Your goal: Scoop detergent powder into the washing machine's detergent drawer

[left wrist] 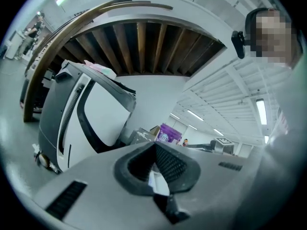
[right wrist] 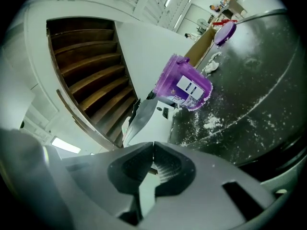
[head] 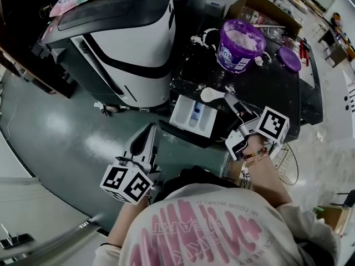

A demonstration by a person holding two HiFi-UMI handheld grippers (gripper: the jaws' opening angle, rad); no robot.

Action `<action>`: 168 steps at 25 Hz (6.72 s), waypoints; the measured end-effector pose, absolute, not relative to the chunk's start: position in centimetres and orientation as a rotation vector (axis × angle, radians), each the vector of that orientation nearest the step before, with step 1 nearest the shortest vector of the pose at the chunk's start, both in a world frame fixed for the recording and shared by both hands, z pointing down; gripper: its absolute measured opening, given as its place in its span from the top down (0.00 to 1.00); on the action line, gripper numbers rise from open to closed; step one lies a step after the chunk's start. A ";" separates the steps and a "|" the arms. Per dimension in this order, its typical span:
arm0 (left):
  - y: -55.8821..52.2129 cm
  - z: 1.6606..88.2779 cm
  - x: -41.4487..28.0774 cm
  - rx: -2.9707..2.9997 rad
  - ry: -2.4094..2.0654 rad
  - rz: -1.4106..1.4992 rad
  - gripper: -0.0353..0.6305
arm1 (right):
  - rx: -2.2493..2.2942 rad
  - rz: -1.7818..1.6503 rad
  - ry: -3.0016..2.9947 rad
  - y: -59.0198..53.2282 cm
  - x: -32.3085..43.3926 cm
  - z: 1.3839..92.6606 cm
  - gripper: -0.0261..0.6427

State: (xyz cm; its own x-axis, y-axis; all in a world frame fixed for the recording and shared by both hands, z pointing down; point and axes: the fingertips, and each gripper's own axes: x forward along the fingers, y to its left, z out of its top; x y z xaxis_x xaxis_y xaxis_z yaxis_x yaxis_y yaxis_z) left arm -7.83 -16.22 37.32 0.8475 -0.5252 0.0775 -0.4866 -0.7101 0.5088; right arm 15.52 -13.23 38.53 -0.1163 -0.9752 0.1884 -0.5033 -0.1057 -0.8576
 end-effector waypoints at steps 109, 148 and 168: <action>-9.8 41.1 -15.6 2.145 -1.371 -0.167 0.95 | -1.832 -0.043 3.742 -16.3 2.8 52.6 0.96; -8.0 40.4 -15.0 2.151 -1.380 -0.234 0.95 | -1.868 0.672 3.706 -14.7 2.5 49.2 0.96; -7.1 39.6 -15.3 2.166 -1.381 -0.256 0.95 | -1.879 1.222 3.604 -14.1 2.1 47.2 0.96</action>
State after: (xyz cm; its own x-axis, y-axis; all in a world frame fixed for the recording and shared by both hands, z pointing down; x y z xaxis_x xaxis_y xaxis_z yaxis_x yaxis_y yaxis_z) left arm -15.34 -7.10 39.58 0.4530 -0.8818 0.1308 -0.7765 -0.3183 0.5439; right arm 2.15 -14.07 47.18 -0.1668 -0.8024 0.5730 -0.2883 0.5954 0.7499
